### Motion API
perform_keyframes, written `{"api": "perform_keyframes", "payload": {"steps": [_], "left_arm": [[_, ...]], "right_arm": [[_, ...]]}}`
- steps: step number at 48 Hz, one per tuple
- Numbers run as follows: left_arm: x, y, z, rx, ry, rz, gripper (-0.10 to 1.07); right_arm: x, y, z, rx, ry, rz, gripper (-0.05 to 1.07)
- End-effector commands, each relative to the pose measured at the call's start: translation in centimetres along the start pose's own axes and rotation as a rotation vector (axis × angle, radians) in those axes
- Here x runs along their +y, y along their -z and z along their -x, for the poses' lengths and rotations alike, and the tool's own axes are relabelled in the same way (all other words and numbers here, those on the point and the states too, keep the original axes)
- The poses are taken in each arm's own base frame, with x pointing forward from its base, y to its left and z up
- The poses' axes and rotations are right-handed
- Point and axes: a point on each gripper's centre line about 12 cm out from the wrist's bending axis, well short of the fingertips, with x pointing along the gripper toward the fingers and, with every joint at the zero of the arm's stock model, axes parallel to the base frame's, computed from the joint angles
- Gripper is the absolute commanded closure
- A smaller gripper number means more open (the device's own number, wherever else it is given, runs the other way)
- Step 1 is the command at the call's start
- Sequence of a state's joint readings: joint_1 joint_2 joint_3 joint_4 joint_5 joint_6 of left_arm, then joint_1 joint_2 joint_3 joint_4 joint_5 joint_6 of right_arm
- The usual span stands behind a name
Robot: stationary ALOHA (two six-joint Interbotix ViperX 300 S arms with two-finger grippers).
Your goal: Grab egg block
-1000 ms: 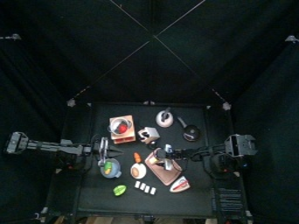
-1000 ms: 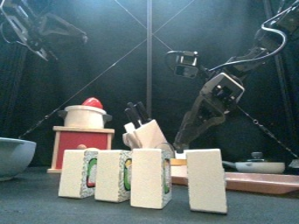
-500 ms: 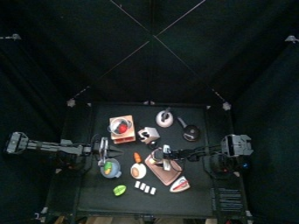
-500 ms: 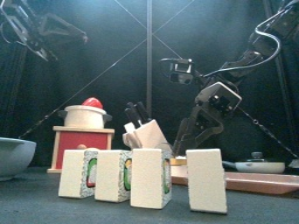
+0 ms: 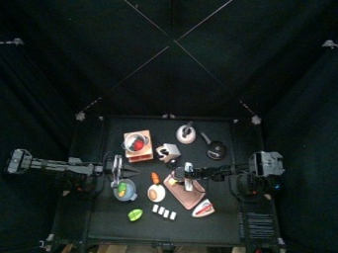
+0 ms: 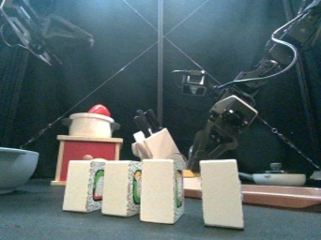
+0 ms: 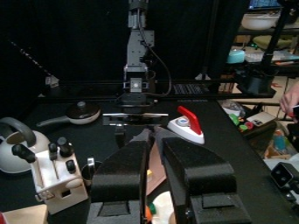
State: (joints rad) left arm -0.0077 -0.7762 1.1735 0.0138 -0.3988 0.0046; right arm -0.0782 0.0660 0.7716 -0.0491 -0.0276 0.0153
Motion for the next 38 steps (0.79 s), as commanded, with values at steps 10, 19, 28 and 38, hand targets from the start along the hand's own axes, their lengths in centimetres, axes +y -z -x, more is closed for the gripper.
{"api": "perform_keyframes", "payload": {"steps": [10,19,28,38], "left_arm": [[0.05,-0.66,-0.19,-0.021,-0.002,0.001,0.42],[0.05,-0.63,-0.22,-0.020,-0.002,0.001,0.42],[0.05,-0.68,-0.19,-0.023,-0.002,0.001,0.42],[0.05,-0.66,-0.19,-0.021,-0.002,0.001,0.42]], "right_arm": [[-0.24,-0.47,0.11,-0.015,0.005,-0.004,0.25],[-0.29,-0.38,-0.08,-0.009,0.006,-0.007,0.26],[-0.29,-0.26,-0.12,-0.004,0.005,-0.006,0.27],[-0.30,-0.15,-0.08,0.014,0.006,-0.009,0.37]]}}
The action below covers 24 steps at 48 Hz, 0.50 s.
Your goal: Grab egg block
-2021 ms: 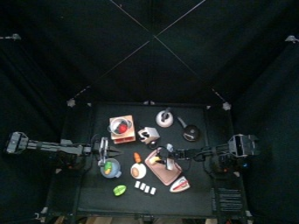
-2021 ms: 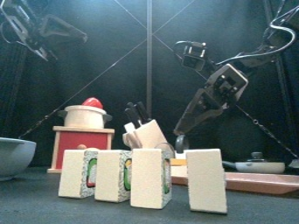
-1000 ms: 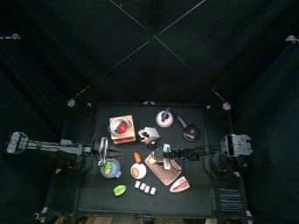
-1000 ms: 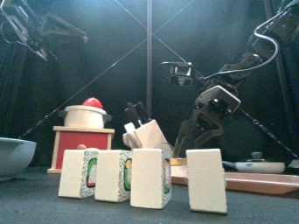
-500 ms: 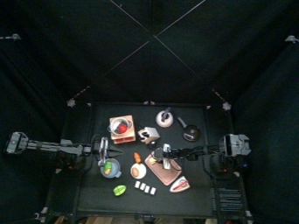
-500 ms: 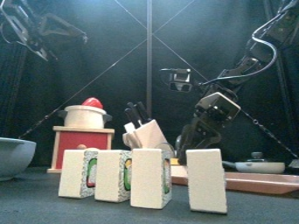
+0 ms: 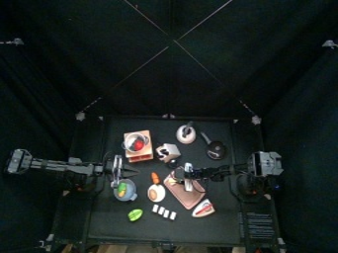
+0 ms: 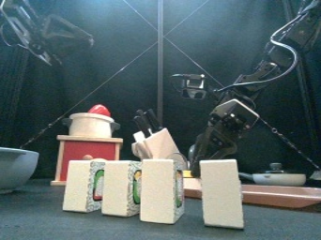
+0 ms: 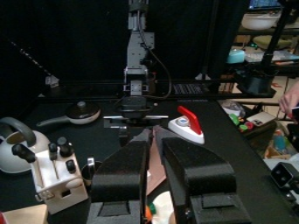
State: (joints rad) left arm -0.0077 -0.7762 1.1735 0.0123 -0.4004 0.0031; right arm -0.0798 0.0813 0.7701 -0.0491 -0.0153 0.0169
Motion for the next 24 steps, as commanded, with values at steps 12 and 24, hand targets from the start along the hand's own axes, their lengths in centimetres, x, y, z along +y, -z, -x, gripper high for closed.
{"api": "perform_keyframes", "payload": {"steps": [12,24], "left_arm": [[0.1,-0.6,-0.2,-0.020,-0.003,-0.002,0.42],[0.1,-0.7,0.2,-0.031,-0.007,-0.002,0.42]], "right_arm": [[-0.1,-1.9,1.5,-0.057,0.002,-0.006,0.46],[0.0,-4.3,5.1,-0.176,0.001,-0.023,0.46]]}}
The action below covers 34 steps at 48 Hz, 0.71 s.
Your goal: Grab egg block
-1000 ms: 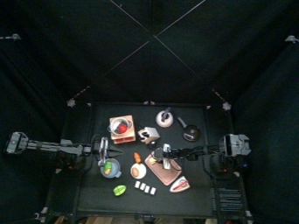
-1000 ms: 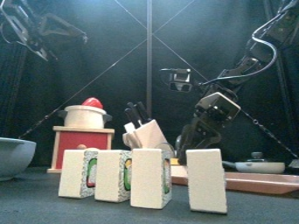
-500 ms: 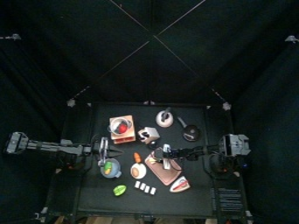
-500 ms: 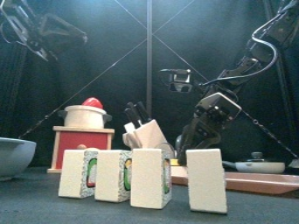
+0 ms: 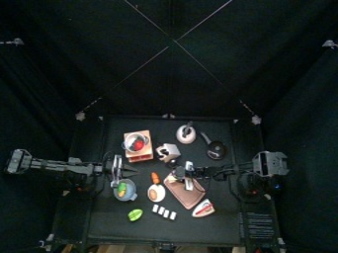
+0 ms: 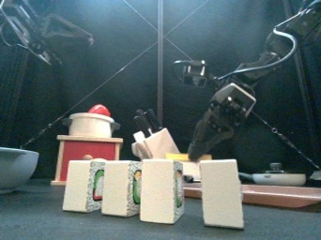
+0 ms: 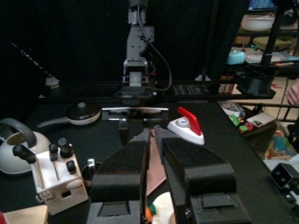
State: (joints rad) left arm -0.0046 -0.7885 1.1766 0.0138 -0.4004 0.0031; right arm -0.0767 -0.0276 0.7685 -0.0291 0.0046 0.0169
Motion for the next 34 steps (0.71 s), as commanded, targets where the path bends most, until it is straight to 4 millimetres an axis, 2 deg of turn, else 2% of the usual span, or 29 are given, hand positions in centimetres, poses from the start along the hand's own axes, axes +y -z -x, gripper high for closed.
{"api": "perform_keyframes", "payload": {"steps": [1,16,34], "left_arm": [[0.1,-0.5,0.0,-0.018,-0.004,0.000,0.42],[-0.1,0.0,0.2,-0.008,-0.003,0.033,0.42],[0.7,-0.2,0.2,-0.017,-0.041,0.043,0.42]], "right_arm": [[0.1,-2.1,2.3,-0.092,-0.002,-0.004,0.46],[0.3,-3.5,4.8,-0.239,-0.006,0.017,0.46],[0.5,-4.3,5.4,-0.285,-0.012,0.011,0.46]]}}
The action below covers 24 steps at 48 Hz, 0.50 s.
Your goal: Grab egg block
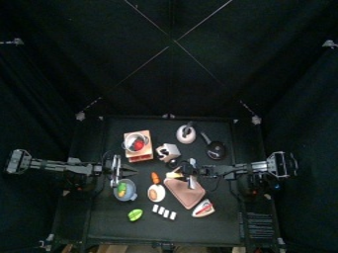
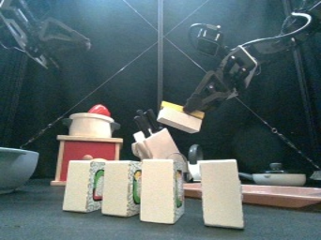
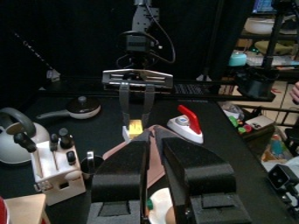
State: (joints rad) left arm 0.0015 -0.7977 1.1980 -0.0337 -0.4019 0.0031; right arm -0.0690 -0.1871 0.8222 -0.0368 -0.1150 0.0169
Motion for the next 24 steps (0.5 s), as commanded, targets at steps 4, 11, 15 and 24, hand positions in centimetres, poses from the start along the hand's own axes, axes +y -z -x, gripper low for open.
{"api": "perform_keyframes", "payload": {"steps": [4,11,15,24], "left_arm": [[0.5,-0.8,-0.2,-0.027,-0.023,0.001,0.42],[0.6,-0.9,-0.2,-0.030,-0.026,0.001,0.42],[0.5,-0.9,-0.2,-0.030,-0.025,0.003,0.42],[0.5,-0.8,-0.2,-0.027,-0.025,0.003,0.42]], "right_arm": [[0.4,-1.8,0.7,-0.069,-0.010,0.004,0.46],[0.7,-2.2,0.9,-0.095,-0.019,0.013,0.46],[0.8,-2.4,1.1,-0.108,-0.020,0.015,0.46],[0.8,-3.1,1.5,-0.141,-0.020,0.015,0.46]]}}
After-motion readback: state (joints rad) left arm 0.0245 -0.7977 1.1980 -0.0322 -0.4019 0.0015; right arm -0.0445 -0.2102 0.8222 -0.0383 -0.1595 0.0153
